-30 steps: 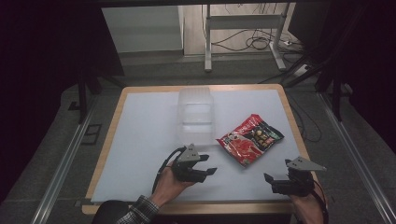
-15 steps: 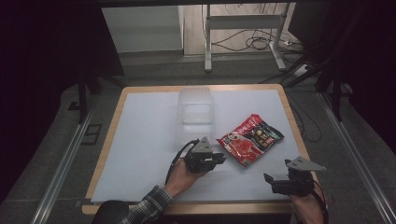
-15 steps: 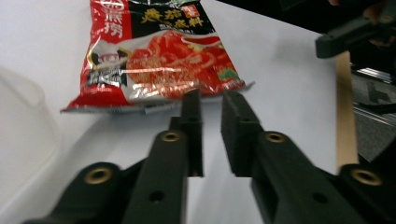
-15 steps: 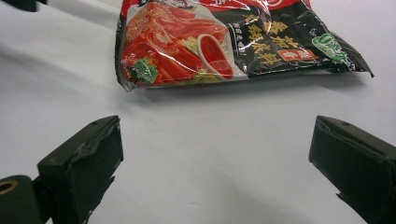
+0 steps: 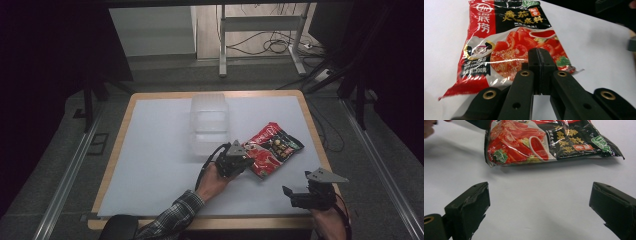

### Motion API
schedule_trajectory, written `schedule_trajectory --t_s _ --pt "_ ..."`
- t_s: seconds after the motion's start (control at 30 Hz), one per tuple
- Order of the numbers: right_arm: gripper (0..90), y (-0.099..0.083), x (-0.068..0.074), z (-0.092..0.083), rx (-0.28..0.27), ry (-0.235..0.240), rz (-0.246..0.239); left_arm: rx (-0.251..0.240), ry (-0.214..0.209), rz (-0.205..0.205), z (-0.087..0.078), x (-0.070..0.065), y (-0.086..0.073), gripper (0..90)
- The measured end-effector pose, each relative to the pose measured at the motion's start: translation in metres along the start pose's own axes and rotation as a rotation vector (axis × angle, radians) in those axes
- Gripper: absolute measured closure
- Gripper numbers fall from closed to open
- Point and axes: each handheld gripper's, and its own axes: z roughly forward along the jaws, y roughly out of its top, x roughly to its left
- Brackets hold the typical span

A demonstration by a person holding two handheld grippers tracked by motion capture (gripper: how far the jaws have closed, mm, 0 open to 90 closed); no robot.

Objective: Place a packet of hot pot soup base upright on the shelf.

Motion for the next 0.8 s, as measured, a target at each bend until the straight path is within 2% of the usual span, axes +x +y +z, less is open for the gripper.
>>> schedule_trajectory --t_s 0.13,0.27,0.5,0.8 --pt "3.6 0.000 0.000 0.000 0.000 0.002 0.004 0.023 0.020 -0.001 0.009 0.001 -0.004 89.6" --pt "3.6 0.000 0.000 0.001 0.005 0.004 0.004 0.030 0.028 -0.009 0.010 0.005 -0.007 89.6" --pt "3.5 0.000 0.001 0.002 0.011 0.005 -0.001 0.045 0.045 0.019 0.011 0.002 -0.011 89.9" --pt "3.5 0.000 0.000 0.001 0.004 0.007 0.005 0.068 0.052 0.032 0.009 -0.001 -0.017 90.0"
